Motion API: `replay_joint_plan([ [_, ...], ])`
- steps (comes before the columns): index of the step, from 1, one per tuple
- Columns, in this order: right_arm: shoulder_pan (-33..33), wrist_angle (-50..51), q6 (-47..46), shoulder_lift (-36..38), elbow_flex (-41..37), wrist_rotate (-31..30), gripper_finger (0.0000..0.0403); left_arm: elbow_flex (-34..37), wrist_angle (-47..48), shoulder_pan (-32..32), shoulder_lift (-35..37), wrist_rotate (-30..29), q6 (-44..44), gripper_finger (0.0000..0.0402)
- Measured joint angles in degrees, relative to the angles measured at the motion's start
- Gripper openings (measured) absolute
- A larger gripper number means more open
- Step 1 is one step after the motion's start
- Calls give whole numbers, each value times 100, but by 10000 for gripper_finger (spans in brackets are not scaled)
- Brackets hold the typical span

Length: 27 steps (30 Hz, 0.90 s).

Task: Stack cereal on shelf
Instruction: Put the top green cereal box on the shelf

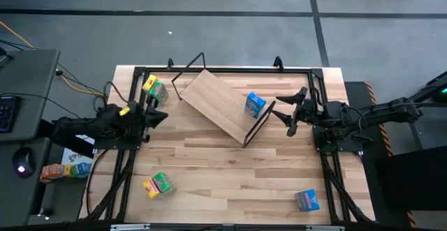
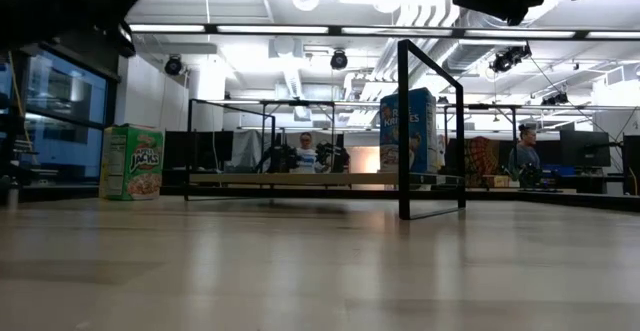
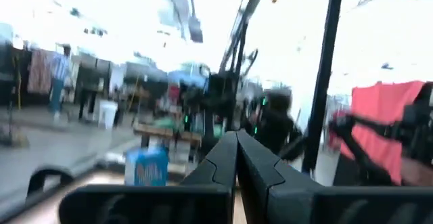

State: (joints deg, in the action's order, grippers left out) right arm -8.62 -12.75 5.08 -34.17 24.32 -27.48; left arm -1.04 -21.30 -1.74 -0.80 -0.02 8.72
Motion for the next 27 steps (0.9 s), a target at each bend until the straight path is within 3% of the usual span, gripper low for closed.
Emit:
replay_joint_plan([
  [2,0,-2,7,0,0,-104,250,-116,205,-6,-223,-359,27,0],
  [5,0,-2,33,0,0,-233,250,-522,1163,-74,-711,-1359,502,0],
  [11,0,0,-33,0,2,-252,250,-2148,3744,-470,-1775,-2872,1109,0],
  [15,0,2,-3,0,2,-254,250,-2871,4661,-672,-2316,-2933,1166,0],
  [22,0,138,35,0,2,-254,250,-2939,4394,-698,-2699,-2935,1069,0],
  [27,0,228,-24,0,4,-254,250,-2942,4516,-704,-2848,-3551,1177,14],
])
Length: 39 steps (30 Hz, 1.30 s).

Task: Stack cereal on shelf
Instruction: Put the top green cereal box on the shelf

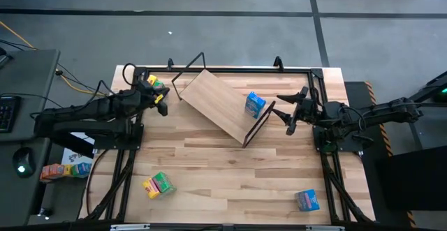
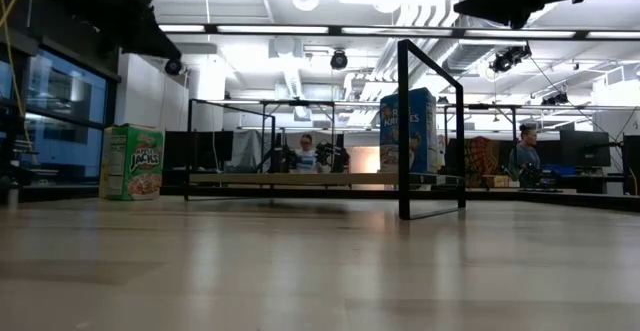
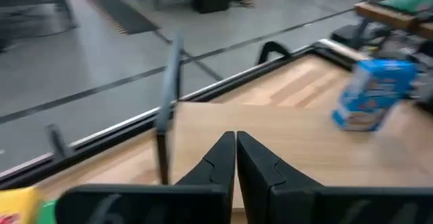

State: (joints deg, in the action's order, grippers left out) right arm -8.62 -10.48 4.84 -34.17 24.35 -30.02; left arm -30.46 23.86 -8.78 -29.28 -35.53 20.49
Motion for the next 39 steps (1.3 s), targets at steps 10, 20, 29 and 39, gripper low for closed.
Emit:
replay_joint_plan([
  [10,0,19,-92,0,0,0,250,0,1093,-522,-340,-443,642,158],
  [20,0,20,-94,0,0,-2,250,0,1432,-1622,-872,-17,943,248],
  [29,0,37,-140,0,0,-2,250,0,1323,-2211,-1464,27,742,248],
  [39,0,126,-140,0,0,-4,250,0,1240,-2326,-1969,232,684,247],
])
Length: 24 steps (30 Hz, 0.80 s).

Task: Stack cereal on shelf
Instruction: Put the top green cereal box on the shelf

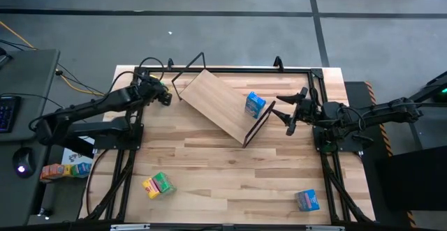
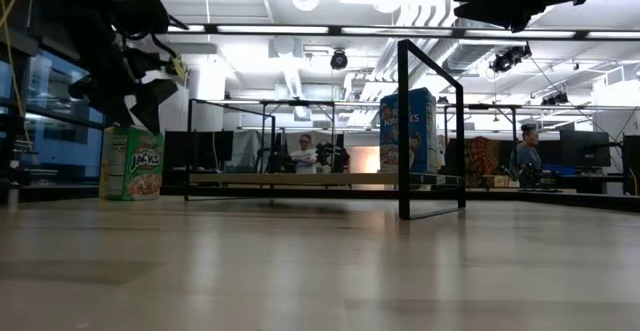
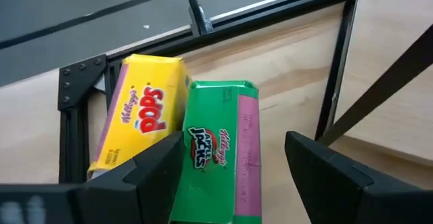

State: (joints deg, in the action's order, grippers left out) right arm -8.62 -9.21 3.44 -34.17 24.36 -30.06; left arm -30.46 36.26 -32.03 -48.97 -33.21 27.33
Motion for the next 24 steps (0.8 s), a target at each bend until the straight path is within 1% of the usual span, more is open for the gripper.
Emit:
replay_joint_plan([
  [6,0,0,-2,0,0,0,250,0,-43,0,-239,-201,109,247],
  [14,0,37,-2,0,0,0,250,-2,-56,132,-268,-26,375,247],
  [21,2,37,-3,0,0,0,250,-2,-354,301,-158,304,309,247],
  [24,2,37,-4,0,0,0,250,-2,-347,323,-149,324,262,247],
])
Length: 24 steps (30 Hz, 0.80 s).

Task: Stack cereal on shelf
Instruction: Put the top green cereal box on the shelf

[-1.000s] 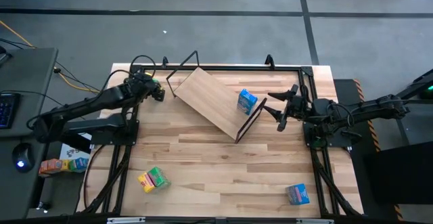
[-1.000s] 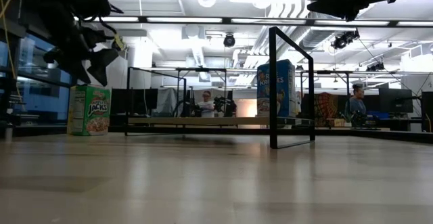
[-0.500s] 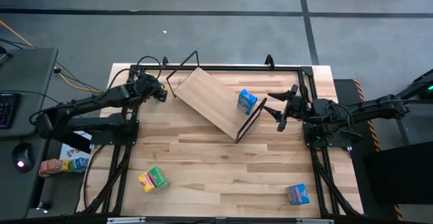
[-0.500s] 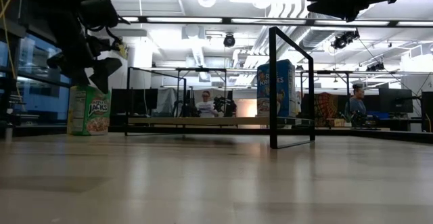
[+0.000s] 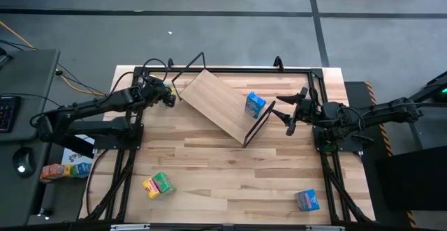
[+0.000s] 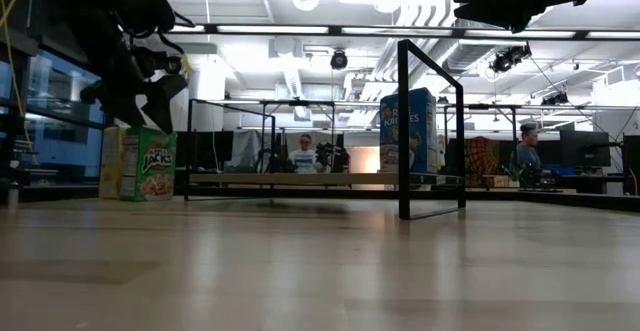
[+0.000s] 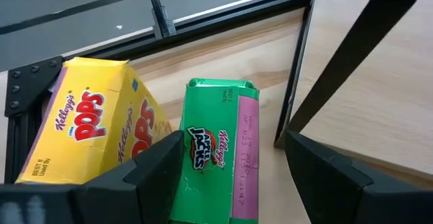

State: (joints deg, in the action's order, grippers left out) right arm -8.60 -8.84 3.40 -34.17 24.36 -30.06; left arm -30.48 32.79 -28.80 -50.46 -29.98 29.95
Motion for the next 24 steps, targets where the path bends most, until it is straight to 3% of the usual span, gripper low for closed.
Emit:
replay_joint_plan([
  [17,0,95,-1,-2,0,0,250,-282,134,-4,-2,-58,-262,247],
  [24,-2,203,-103,-2,0,0,250,-282,715,-6,0,-656,-40,247],
])
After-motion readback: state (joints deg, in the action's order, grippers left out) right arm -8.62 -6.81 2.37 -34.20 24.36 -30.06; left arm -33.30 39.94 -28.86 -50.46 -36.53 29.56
